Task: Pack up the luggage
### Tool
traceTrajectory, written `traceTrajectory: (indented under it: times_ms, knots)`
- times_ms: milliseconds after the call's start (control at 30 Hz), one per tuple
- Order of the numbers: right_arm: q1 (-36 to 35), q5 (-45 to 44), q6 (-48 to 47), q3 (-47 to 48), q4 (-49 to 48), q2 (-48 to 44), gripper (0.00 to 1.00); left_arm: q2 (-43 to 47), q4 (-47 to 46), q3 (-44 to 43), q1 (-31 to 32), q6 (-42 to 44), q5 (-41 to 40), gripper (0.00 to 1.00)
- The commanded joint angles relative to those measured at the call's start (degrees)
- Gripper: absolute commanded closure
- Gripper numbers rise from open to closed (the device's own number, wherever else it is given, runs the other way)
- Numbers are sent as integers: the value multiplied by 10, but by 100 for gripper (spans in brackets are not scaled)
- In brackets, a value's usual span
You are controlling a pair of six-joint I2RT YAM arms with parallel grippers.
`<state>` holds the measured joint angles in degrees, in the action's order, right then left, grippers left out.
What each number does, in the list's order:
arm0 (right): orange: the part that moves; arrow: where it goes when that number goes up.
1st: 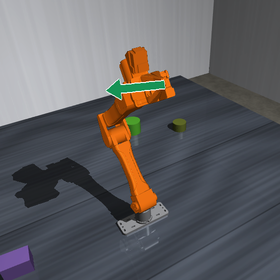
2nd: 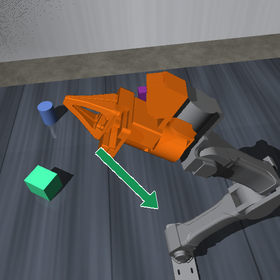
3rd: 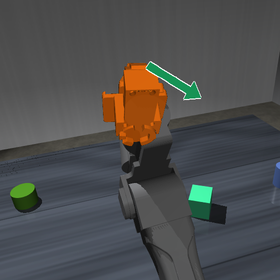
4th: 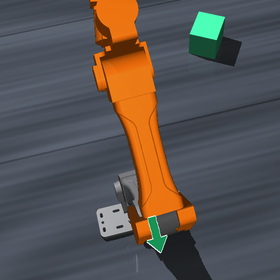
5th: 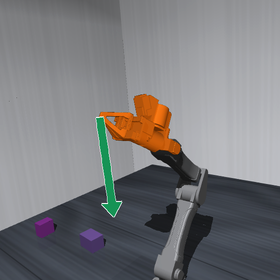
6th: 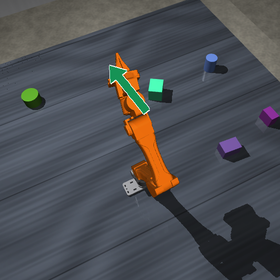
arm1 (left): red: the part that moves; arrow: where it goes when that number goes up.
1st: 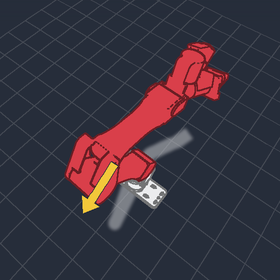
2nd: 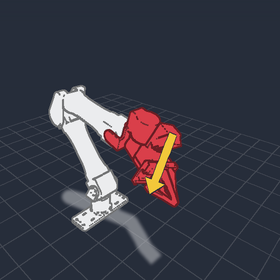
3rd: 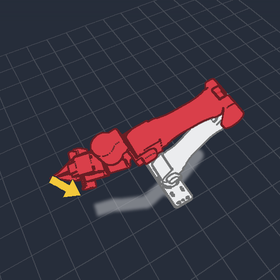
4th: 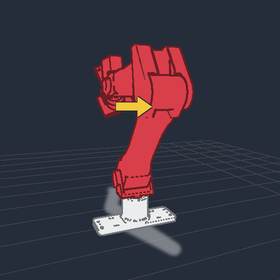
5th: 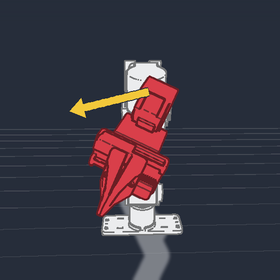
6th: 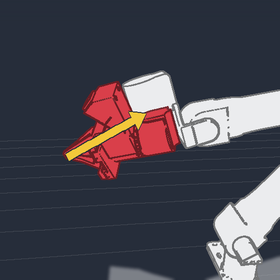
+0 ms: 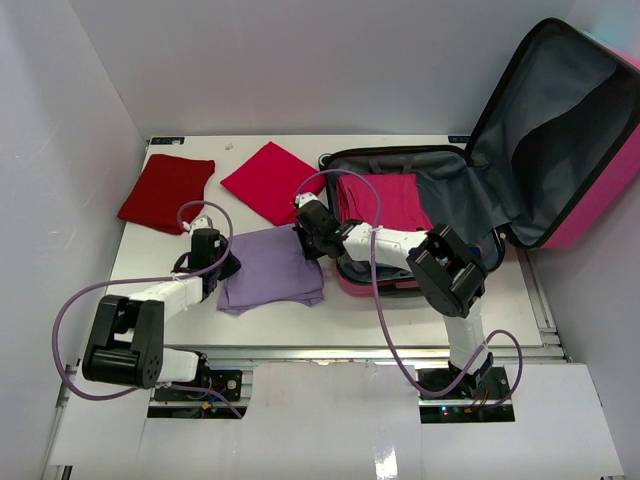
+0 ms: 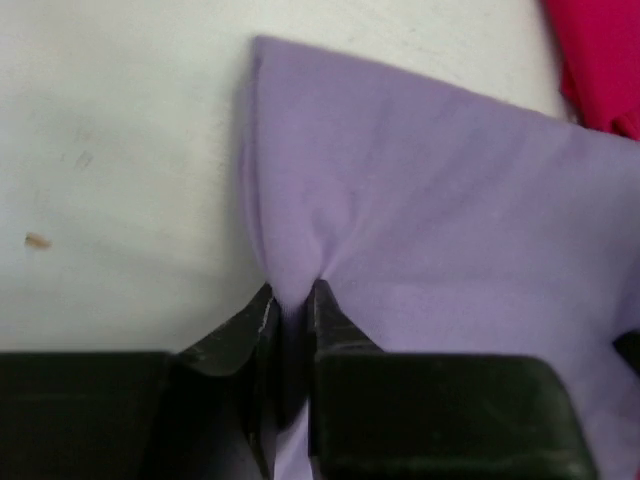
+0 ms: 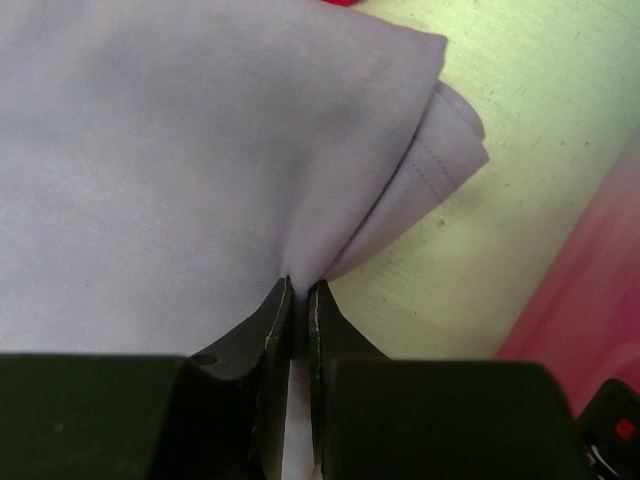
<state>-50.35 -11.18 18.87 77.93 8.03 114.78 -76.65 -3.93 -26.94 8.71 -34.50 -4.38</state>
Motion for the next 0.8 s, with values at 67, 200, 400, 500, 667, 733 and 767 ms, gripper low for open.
traceTrajectory:
  times_ms: [67,200,400,500,667,733,767]
  knots:
    - [36,-43,-33,5,45,-55,92,-40,54,-12,11,3,11,100]
    - [30,-43,-42,6,45,-73,92,7,70,-16,30,1,-7,100]
    - [7,-64,-57,52,79,-86,92,115,157,-79,84,-21,-44,100]
    - [-7,-84,-62,75,99,-102,92,140,193,-123,110,-24,-60,100]
    - [-16,-120,-66,90,123,-160,92,149,223,-184,152,-24,-79,100]
    - [-16,-134,-72,95,129,-181,92,146,226,-203,166,-23,-89,100]
    - [-15,-143,-76,100,134,-191,92,141,226,-216,173,-21,-92,100]
